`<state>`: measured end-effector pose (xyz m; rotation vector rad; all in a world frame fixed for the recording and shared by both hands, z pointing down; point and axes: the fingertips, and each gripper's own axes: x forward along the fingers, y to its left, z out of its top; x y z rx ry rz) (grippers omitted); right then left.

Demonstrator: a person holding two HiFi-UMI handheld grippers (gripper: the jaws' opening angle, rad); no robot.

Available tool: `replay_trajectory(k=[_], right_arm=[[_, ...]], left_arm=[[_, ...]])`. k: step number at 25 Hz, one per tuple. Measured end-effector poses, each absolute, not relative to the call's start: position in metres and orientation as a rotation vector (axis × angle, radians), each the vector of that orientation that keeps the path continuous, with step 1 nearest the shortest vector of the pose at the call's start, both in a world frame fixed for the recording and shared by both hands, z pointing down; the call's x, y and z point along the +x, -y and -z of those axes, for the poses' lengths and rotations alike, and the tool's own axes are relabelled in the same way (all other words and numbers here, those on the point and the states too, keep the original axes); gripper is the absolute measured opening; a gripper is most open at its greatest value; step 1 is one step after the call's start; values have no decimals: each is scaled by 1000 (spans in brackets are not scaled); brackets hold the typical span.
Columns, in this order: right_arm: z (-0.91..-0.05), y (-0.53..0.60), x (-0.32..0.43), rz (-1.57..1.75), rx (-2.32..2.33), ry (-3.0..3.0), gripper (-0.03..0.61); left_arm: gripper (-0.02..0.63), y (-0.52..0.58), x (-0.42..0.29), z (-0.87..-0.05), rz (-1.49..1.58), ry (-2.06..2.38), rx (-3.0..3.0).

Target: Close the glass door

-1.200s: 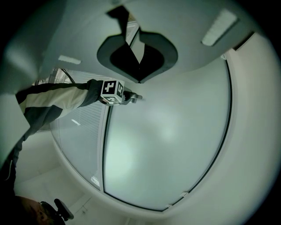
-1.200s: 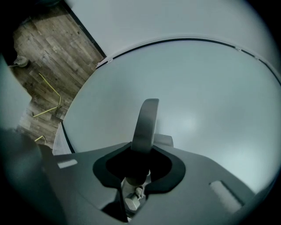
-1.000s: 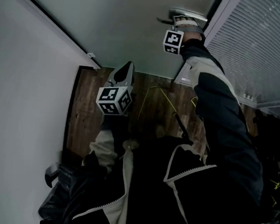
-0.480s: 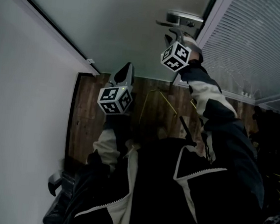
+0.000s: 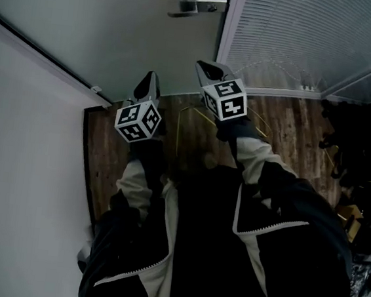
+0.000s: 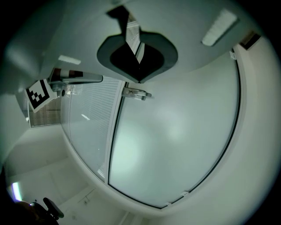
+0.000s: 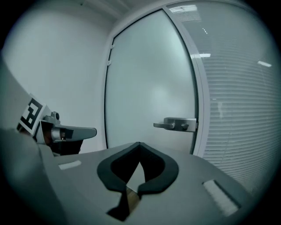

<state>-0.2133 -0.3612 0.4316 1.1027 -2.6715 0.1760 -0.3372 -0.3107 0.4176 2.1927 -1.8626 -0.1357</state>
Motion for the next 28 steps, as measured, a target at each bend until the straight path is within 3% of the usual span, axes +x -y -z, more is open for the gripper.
replay_trajectory(k=[9,28], right_arm=[[-427,320,-198,-154,1172,2622,2],[-435,272,-227,-135,1157,2637,1]], left_arm=[[3,285,-315,-417,81,1805,2265],[3,234,-343,-414,58,1837,2263]])
